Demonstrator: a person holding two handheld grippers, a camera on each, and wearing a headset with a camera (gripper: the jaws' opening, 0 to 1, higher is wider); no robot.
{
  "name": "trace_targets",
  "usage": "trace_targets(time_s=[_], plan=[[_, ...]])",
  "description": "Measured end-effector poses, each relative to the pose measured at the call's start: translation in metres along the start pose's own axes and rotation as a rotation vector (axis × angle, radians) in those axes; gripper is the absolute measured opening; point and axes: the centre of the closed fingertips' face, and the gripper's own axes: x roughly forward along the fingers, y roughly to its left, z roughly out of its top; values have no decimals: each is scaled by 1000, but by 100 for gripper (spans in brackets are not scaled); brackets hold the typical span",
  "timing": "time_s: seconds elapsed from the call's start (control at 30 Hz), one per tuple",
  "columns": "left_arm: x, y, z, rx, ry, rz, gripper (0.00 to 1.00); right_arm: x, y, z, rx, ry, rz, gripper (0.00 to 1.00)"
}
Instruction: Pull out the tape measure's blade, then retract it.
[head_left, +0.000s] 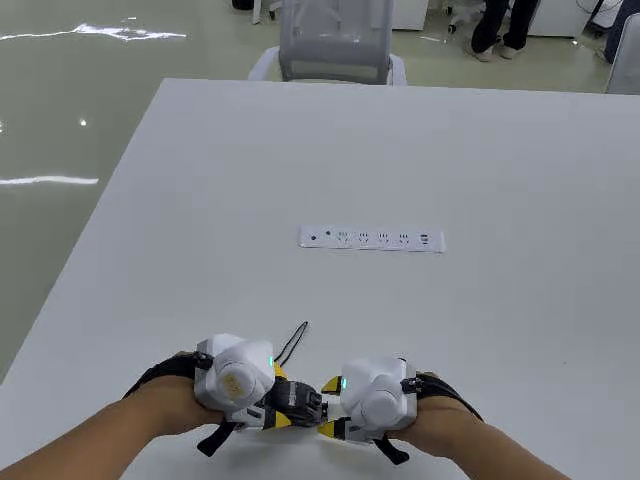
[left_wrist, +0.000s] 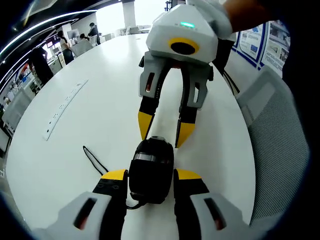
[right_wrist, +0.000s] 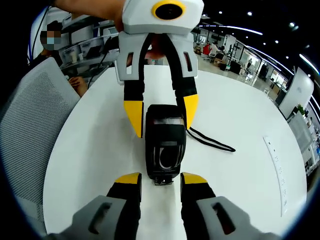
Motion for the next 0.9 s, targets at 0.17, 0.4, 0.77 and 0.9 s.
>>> trace_targets(time_s=[0.17, 0.4, 0.77, 0.9], plan=[[3, 2, -3, 32, 27, 15, 31, 3, 1, -4, -15, 17, 9, 27], [8, 0, -3, 72, 71, 10, 31, 7, -1, -10, -23, 47, 13, 21], [11, 1, -6, 96, 79, -4, 30, 11, -4, -15, -14, 64, 11, 16], [12, 1, -6, 106, 84, -3, 30, 13, -3, -15, -23, 73, 19, 15]])
